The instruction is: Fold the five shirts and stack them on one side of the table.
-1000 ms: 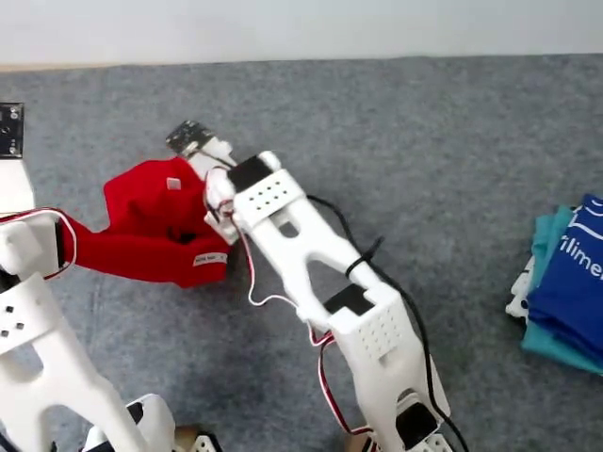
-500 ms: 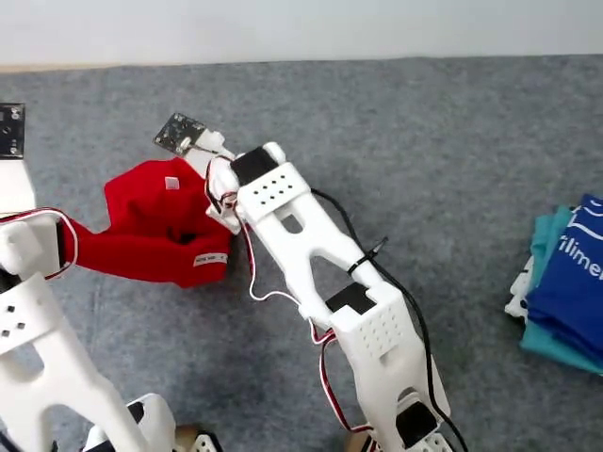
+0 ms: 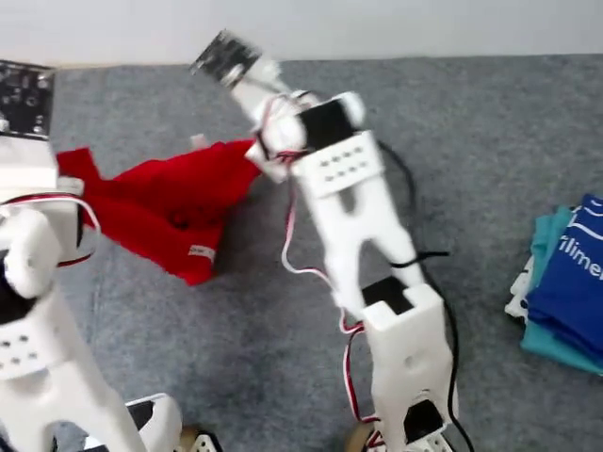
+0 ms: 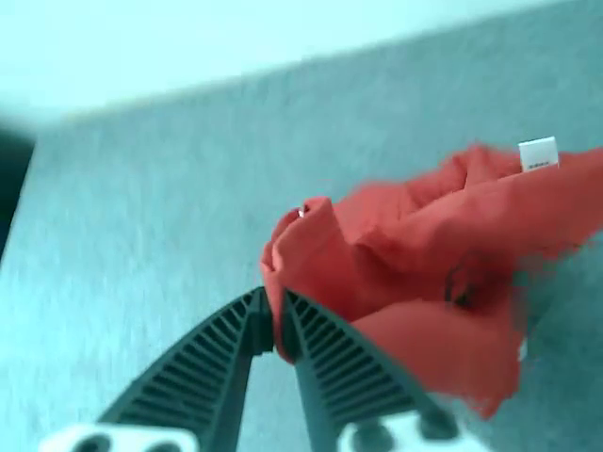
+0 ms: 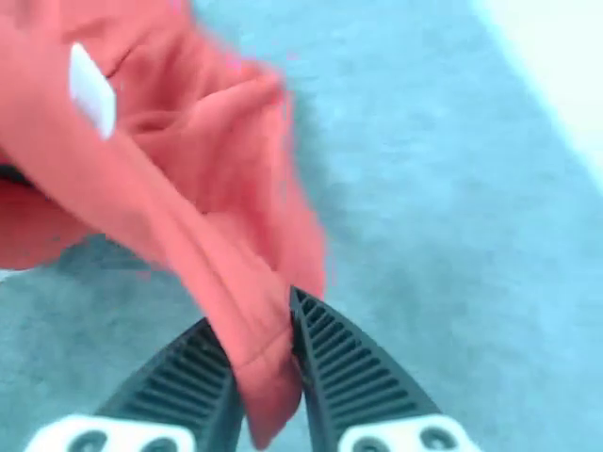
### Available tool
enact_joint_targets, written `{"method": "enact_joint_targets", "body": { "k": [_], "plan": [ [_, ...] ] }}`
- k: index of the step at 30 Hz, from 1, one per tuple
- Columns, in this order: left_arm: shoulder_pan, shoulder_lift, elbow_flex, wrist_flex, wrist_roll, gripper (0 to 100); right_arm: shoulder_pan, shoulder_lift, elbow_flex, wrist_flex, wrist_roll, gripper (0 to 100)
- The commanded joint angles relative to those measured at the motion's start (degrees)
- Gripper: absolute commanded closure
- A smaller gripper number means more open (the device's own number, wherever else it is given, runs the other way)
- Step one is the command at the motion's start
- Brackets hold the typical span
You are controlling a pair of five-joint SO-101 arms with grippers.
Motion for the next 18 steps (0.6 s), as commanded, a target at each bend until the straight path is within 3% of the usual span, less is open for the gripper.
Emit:
{"method": "enact_joint_targets", "body": {
  "k": [1, 9, 18],
  "plan": [
    [4.13, -1.14, -8.22, -1.23, 0.0, 100, 4.97, -7.08, -9.85, 3.47, 0.35, 98.8],
    [6.86, -1.14, -19.47, -7.74, 0.0, 100, 12.53, -16.31, -20.13, 6.11, 3.08, 98.8],
    [6.86, -1.14, -26.86, -10.46, -0.26, 100, 18.24, -28.97, -18.64, 6.2, 3.6, 98.8]
  ]
}}
